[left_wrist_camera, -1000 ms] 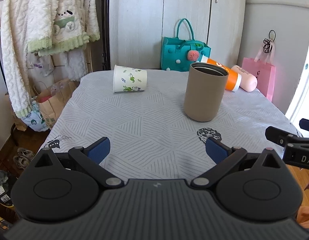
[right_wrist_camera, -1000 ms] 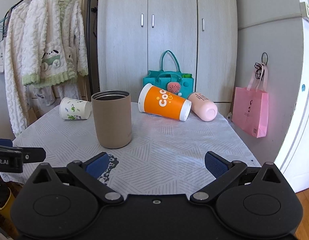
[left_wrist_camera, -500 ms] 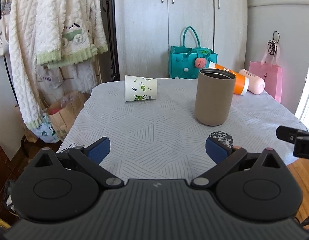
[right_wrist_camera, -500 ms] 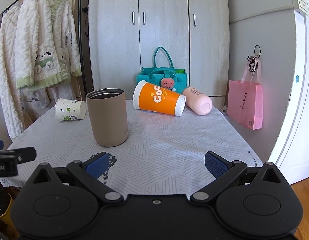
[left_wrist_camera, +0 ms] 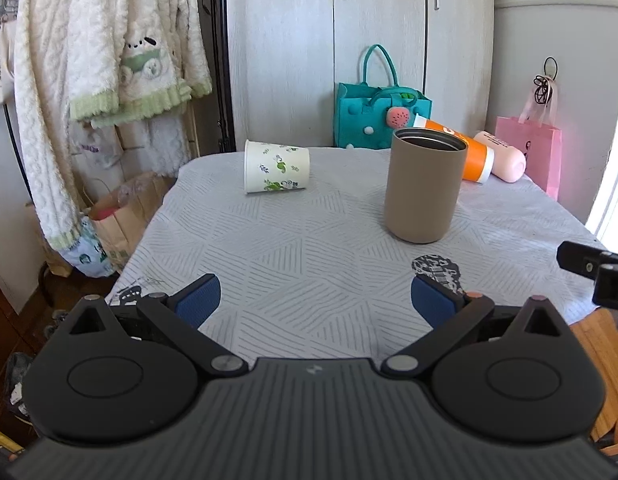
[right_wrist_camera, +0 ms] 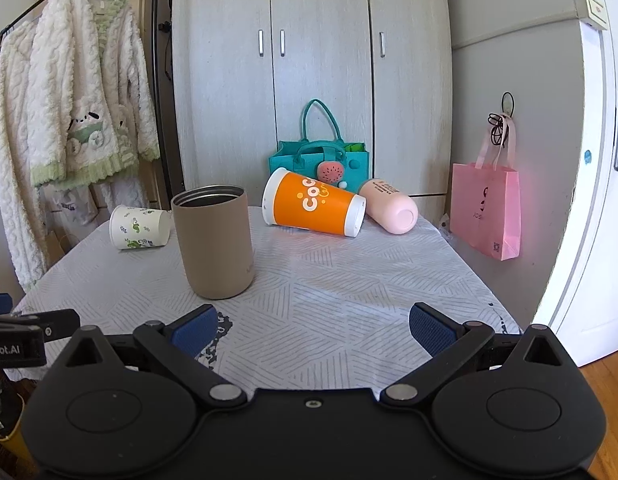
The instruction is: Flip cup upright
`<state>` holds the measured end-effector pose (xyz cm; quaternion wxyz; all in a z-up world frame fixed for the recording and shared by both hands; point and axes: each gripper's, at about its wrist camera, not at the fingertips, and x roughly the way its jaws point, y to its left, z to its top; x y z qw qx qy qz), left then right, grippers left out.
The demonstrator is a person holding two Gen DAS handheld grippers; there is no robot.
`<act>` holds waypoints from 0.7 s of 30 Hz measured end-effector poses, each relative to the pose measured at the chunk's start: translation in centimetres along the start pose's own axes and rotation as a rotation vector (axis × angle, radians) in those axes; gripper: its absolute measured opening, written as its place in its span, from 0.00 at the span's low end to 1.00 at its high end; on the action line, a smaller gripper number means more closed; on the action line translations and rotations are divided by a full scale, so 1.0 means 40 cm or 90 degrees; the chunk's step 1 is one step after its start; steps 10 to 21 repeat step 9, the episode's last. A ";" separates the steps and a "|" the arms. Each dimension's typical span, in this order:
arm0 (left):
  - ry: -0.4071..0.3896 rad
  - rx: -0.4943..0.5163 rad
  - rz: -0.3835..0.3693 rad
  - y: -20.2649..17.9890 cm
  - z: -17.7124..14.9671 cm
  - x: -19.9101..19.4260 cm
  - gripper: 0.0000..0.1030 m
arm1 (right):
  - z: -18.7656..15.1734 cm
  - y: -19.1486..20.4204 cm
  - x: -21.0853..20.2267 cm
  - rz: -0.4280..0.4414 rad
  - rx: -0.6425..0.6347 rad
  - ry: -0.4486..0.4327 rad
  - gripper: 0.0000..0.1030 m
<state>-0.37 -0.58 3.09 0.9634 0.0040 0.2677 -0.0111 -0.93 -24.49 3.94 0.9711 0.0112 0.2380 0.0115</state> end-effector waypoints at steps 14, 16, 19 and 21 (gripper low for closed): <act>0.001 0.000 0.005 0.000 0.001 -0.004 1.00 | -0.006 -0.007 0.000 -0.006 -0.001 0.002 1.00; 0.001 0.000 0.005 0.000 0.001 -0.004 1.00 | -0.006 -0.007 0.000 -0.006 -0.001 0.002 1.00; 0.001 0.000 0.005 0.000 0.001 -0.004 1.00 | -0.006 -0.007 0.000 -0.006 -0.001 0.002 1.00; 0.001 0.000 0.005 0.000 0.001 -0.004 1.00 | -0.006 -0.007 0.000 -0.006 -0.001 0.002 1.00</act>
